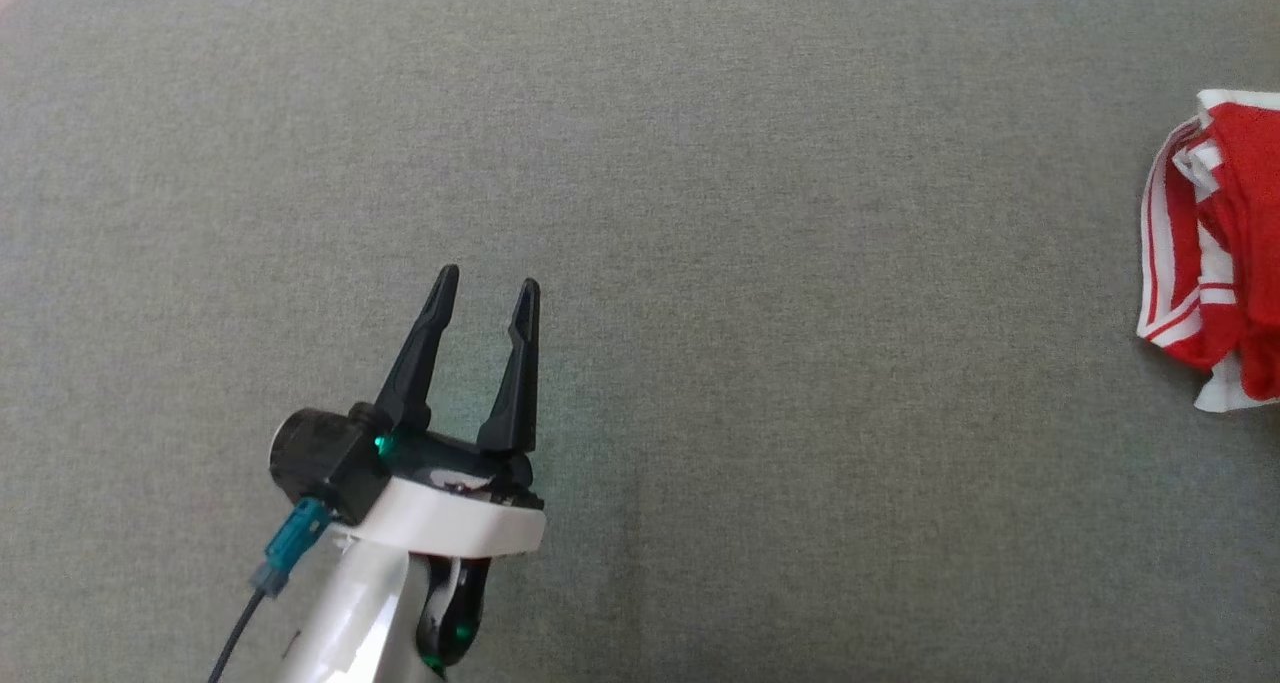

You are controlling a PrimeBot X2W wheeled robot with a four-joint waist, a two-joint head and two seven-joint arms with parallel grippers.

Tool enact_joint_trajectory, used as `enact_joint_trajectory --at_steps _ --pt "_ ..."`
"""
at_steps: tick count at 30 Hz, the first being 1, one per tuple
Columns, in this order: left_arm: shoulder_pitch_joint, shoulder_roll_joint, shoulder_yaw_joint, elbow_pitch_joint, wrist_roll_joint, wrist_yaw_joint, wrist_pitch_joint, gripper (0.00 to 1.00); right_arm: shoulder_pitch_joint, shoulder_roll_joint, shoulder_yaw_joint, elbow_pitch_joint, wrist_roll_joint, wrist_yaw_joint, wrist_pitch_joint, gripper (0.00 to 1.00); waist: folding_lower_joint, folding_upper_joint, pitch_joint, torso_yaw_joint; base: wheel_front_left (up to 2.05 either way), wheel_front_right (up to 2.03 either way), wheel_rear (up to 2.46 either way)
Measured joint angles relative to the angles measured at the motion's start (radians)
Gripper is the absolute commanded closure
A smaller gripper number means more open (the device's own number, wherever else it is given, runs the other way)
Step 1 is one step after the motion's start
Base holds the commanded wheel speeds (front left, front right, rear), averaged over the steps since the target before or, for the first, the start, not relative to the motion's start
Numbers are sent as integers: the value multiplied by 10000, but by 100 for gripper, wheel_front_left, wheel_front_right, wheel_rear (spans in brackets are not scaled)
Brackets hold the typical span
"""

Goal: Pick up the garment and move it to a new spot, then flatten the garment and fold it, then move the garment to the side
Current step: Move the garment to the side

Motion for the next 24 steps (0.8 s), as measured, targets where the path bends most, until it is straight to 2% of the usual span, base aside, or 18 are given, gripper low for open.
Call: enact_joint_trajectory --at_steps 3,4,5,18,21,24 --pt "-71 0 0 0 2 0 0 0 186 201 -410 -96 -150 0 10 100 0 0 -9 0 0 0 0" --pt "-64 0 2 4 2 0 0 0 288 263 -506 -123 -249 0 8 32 0 0 -25 -2 0 0 0" --pt "-64 0 2 4 2 0 -2 0 411 351 -708 -132 -263 0 8 0 0 0 -41 -6 0 0 0" --pt "-43 0 15 136 15 0 0 0 1041 1258 -2853 -1087 -851 0 146 0 -1 0 -504 -159 0 0 0" --pt "-26 0 21 153 13 0 -2 0 1190 1643 -3563 -1542 -982 0 12 0 -2 0 -665 -176 0 0 0" --pt "11 0 65 151 12 0 0 0 1247 2359 -4339 -2242 -1014 0 -332 0 -1 0 -857 -190 0 0 0"
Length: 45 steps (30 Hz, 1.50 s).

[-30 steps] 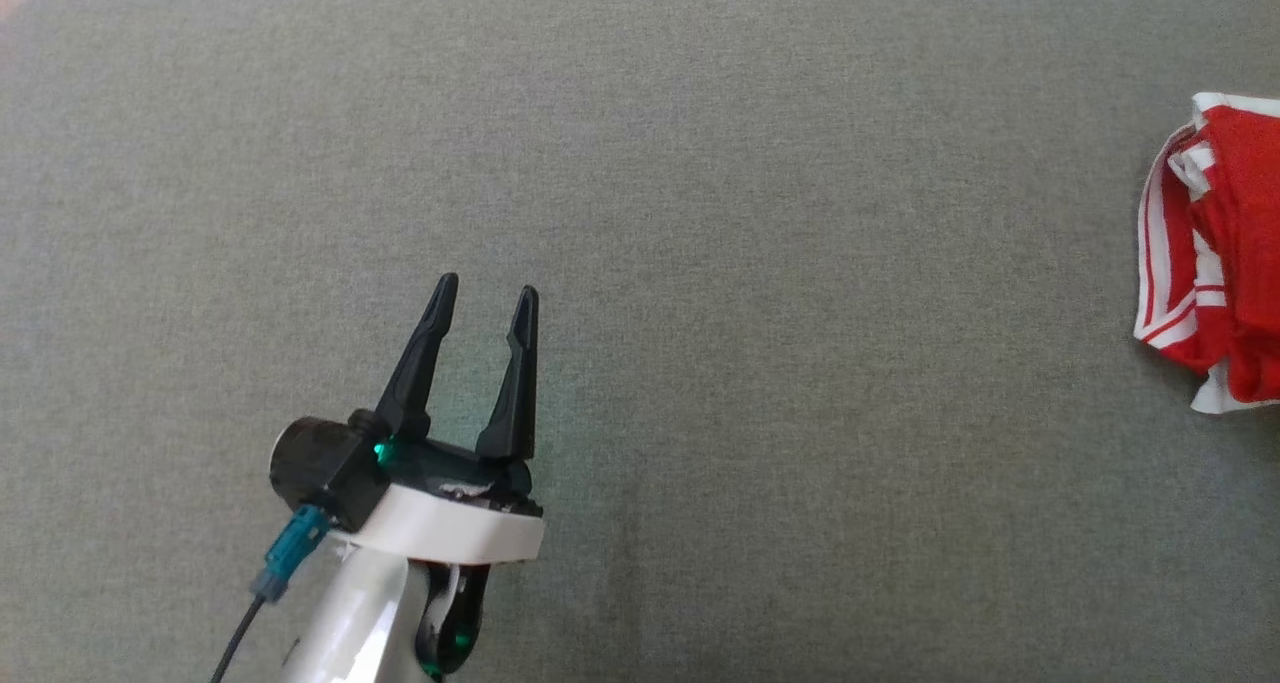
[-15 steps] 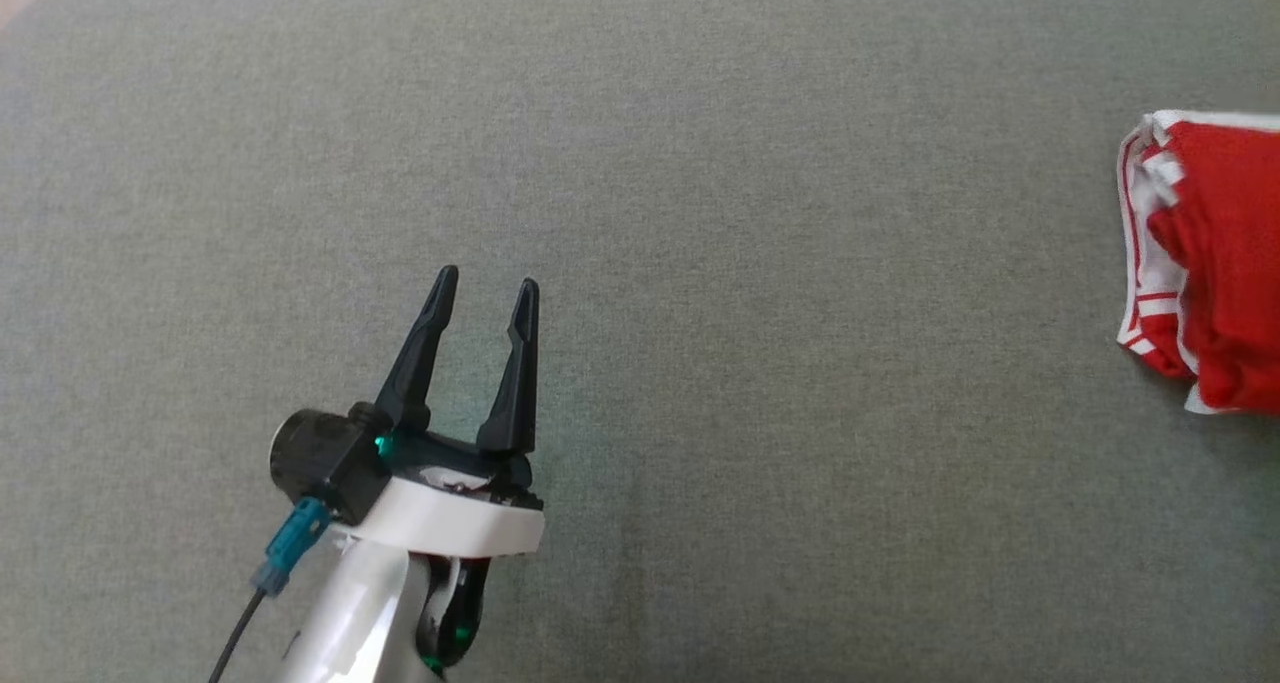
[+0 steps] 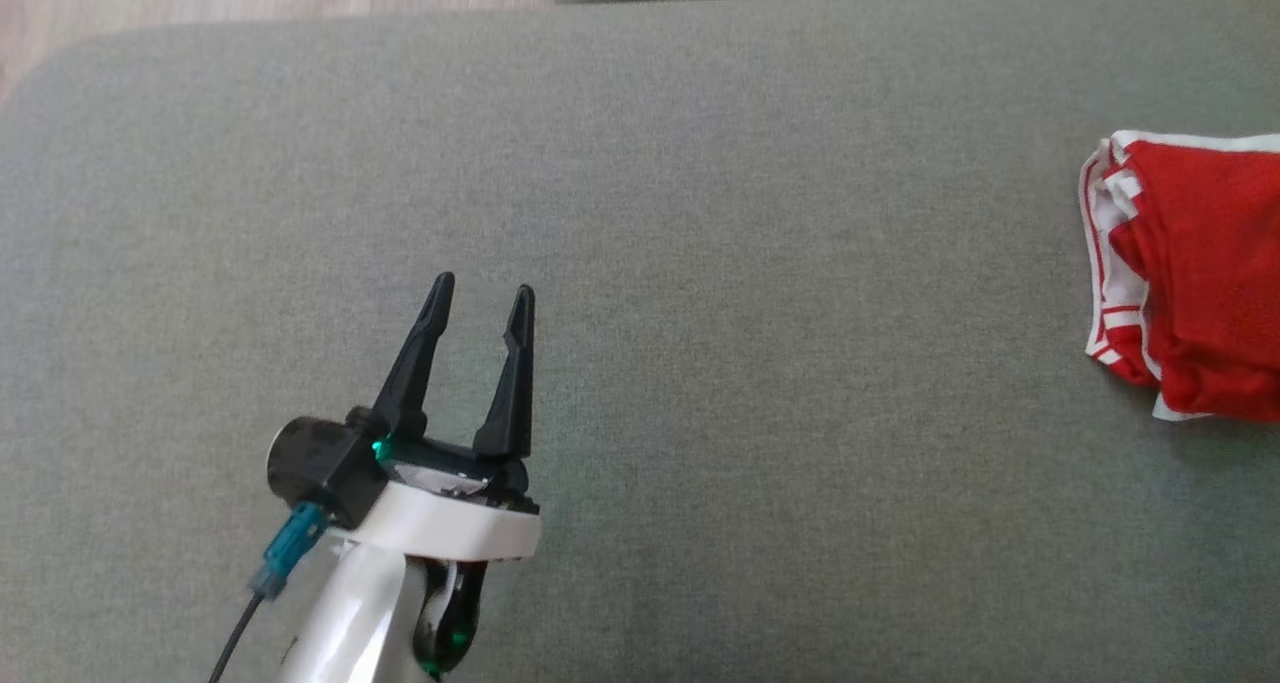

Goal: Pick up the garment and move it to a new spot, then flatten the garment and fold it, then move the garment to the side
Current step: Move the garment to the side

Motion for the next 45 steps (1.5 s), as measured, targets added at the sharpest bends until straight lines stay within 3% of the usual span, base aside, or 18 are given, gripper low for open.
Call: enact_joint_trajectory --at_steps 5,10,20,32,36,45 --pt "315 0 293 -38 -12 0 -2 0 407 1843 -1127 -1737 0 0 -959 0 0 0 -378 -36 0 0 0" --pt "591 0 435 -105 -12 0 0 0 1076 3586 -1515 -3156 -109 0 -1687 0 -1 0 -786 -69 0 0 0" --pt "864 2 667 -217 -12 8 -2 0 2559 5590 -2171 -3948 -67 0 -3266 0 -1 0 -1187 -5 0 0 0" --pt "1282 4 813 -176 56 31 0 0 4255 6207 -1998 -2514 270 0 -4730 0 0 0 -1427 39 0 0 0" --pt "1575 6 871 -2 -17 109 0 0 4738 6226 -1714 -1831 970 0 -5212 0 0 0 -1565 69 0 0 0" --pt "1634 6 928 67 -284 102 0 0 4886 6241 -1407 -965 1058 -2 -5726 0 0 0 -1742 132 0 0 0"
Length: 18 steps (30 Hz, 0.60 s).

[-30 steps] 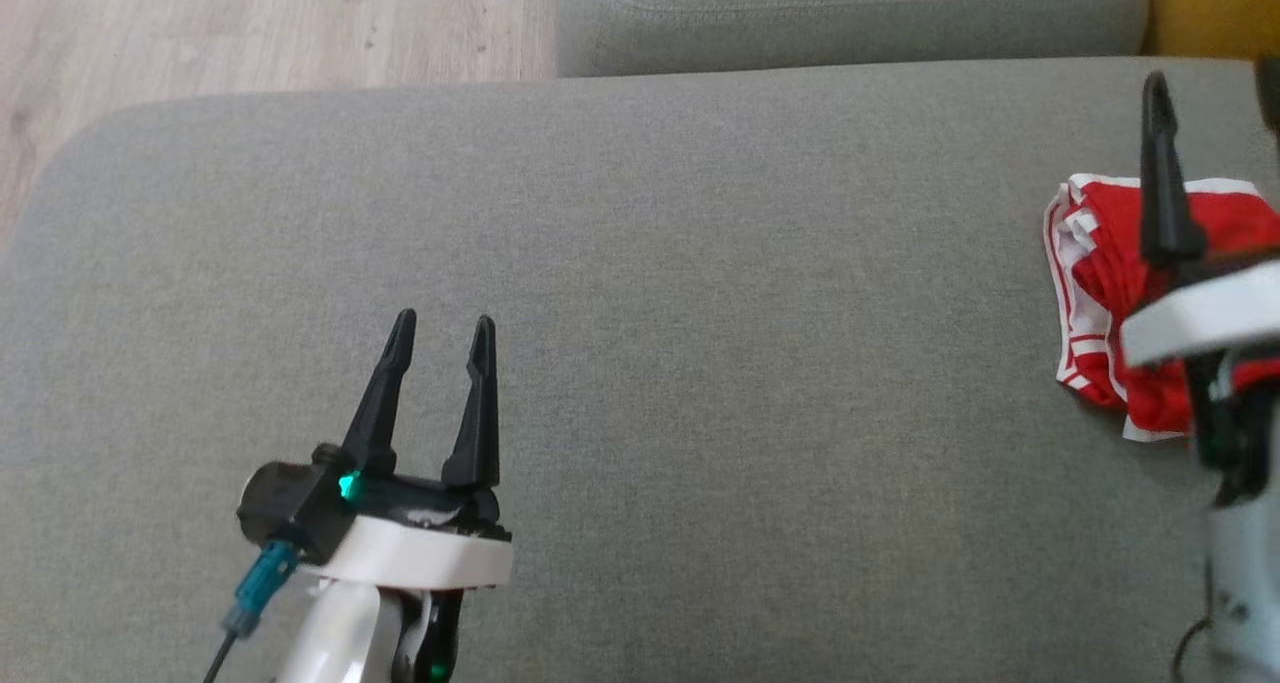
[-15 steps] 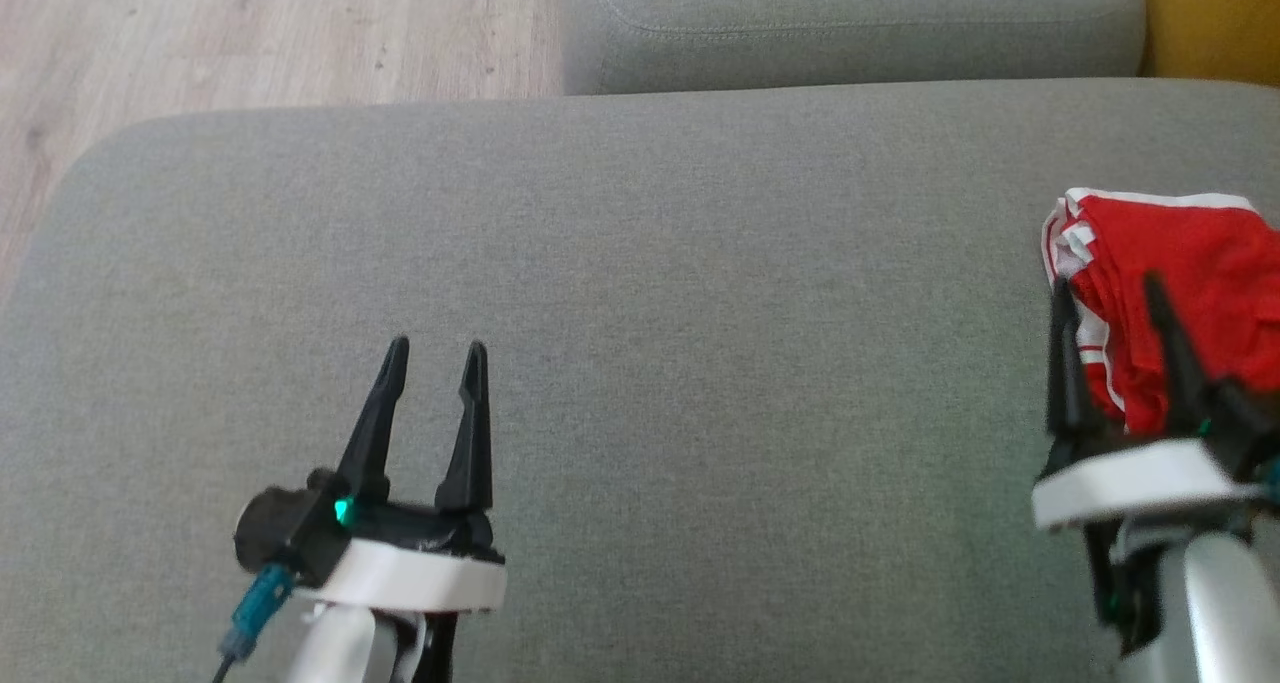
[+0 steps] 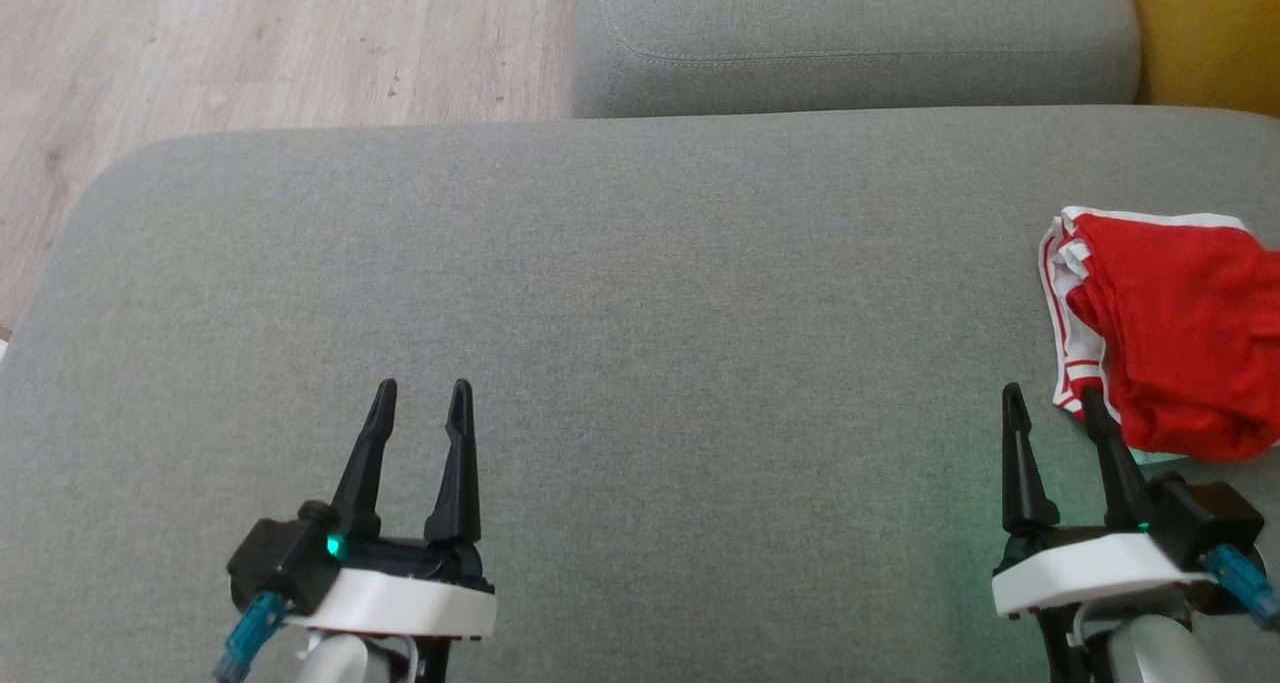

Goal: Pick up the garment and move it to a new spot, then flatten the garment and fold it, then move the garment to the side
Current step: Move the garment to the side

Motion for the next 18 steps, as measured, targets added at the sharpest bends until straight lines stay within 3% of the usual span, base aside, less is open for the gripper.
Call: enact_joint_trajectory --at_steps 18 --pt "167 0 253 -132 -198 -88 0 0 -54 0 -27 -46 -79 2 -77 0 1 0 -21 -37 0 0 0"
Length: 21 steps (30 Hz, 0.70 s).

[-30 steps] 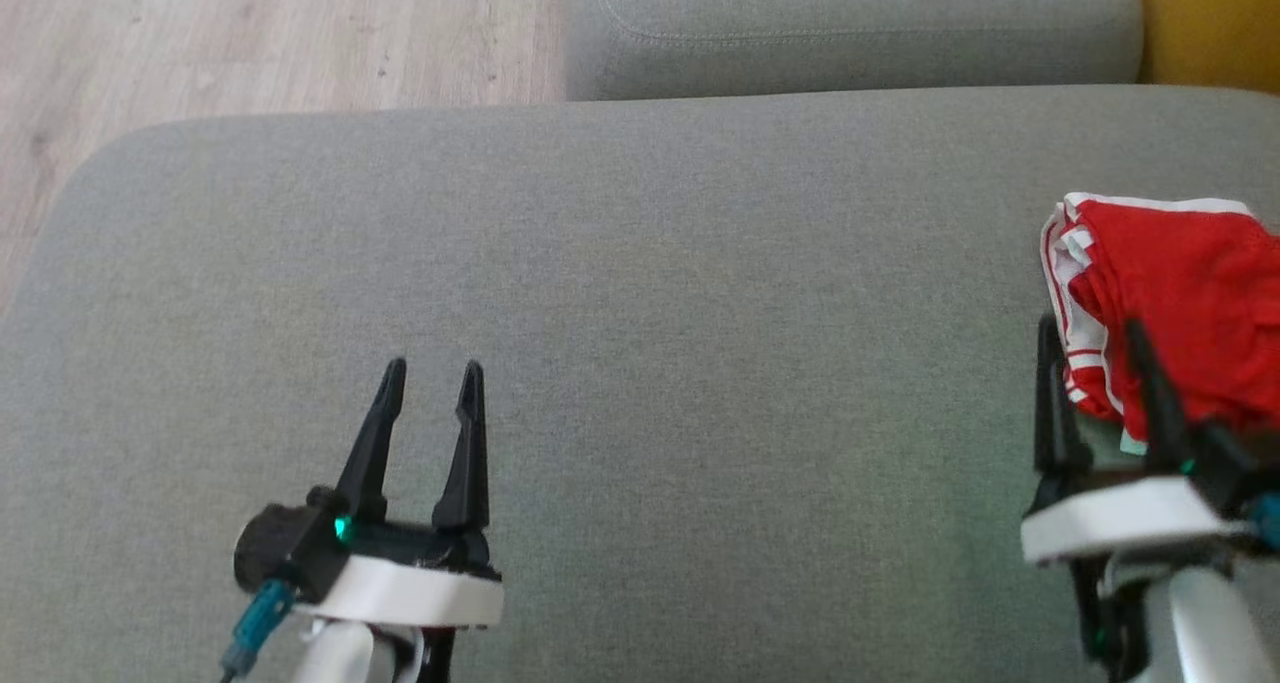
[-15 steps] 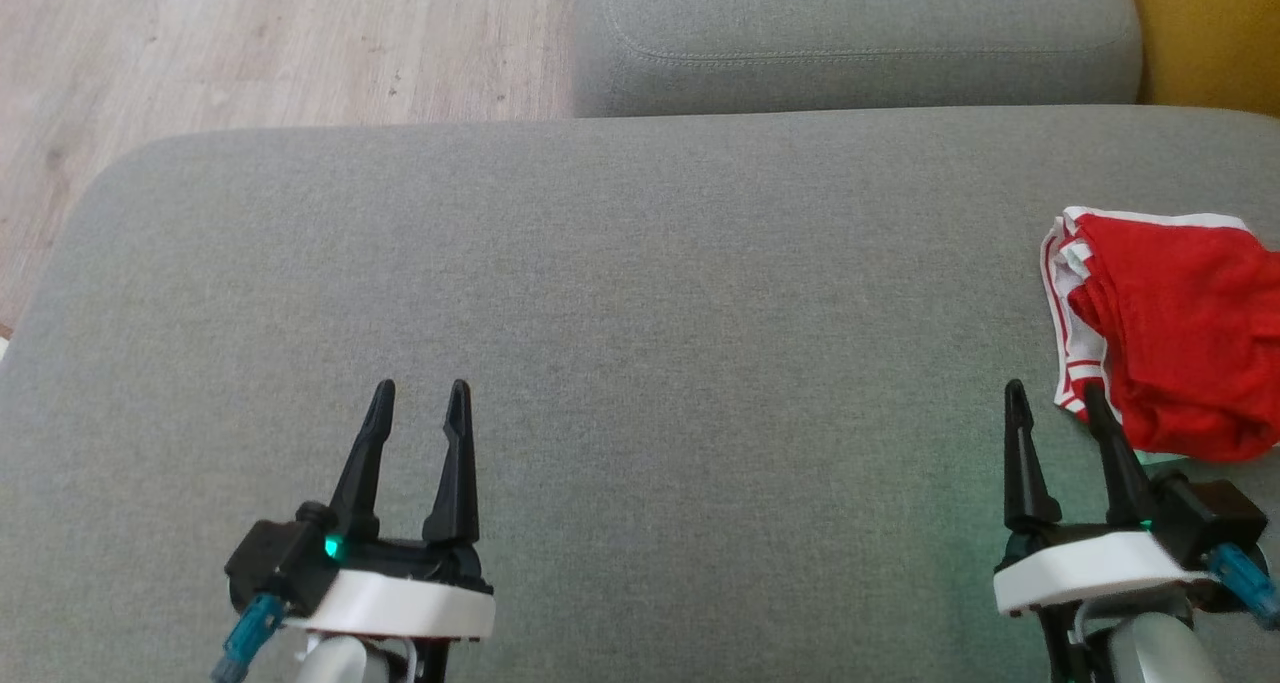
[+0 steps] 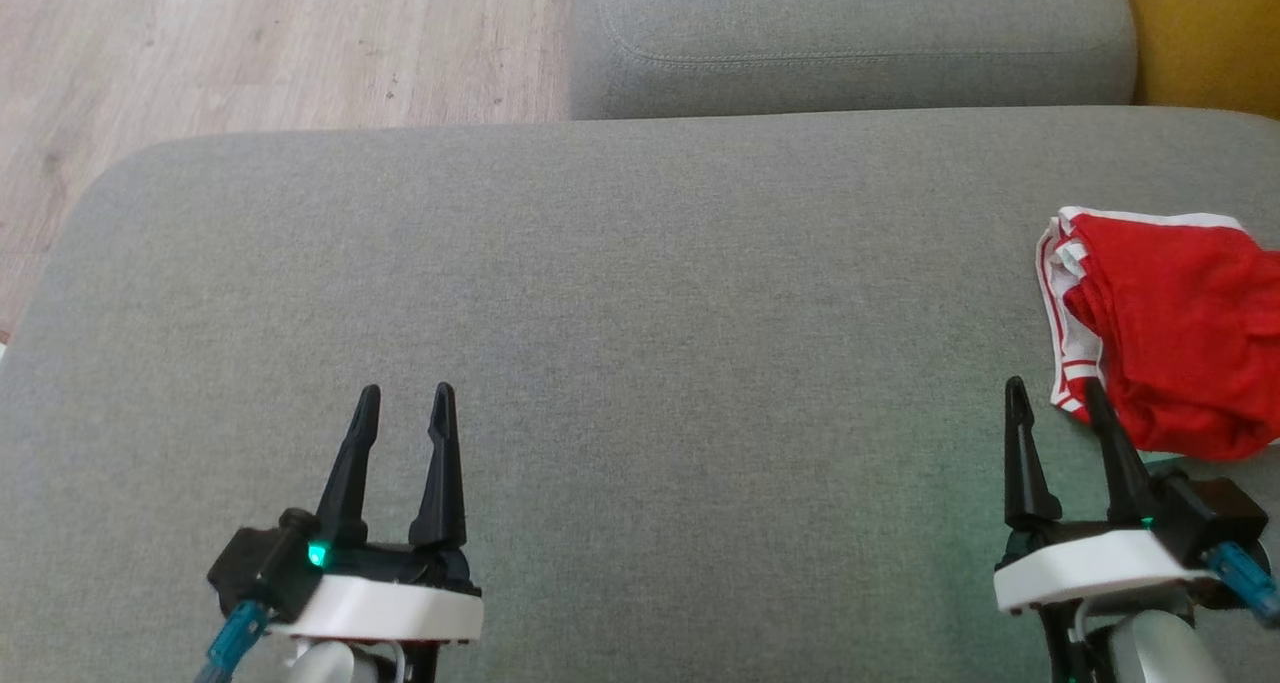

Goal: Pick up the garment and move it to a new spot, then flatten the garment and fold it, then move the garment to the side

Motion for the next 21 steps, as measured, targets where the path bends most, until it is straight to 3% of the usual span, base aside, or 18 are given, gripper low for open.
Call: enact_joint_trajectory --at_steps 13,14,21 --pt "10 0 67 0 -2 0 0 0 1 0 15 -31 2 -2 -15 0 0 0 -141 8 0 0 0" --pt "12 0 69 0 -15 2 0 100 1 0 15 -31 2 0 -15 100 0 0 -153 11 0 0 0" --pt "701 -2 44 1012 -215 4 75 100 609 15 86 955 196 -12 102 100 0 0 -162 -5 0 0 0"
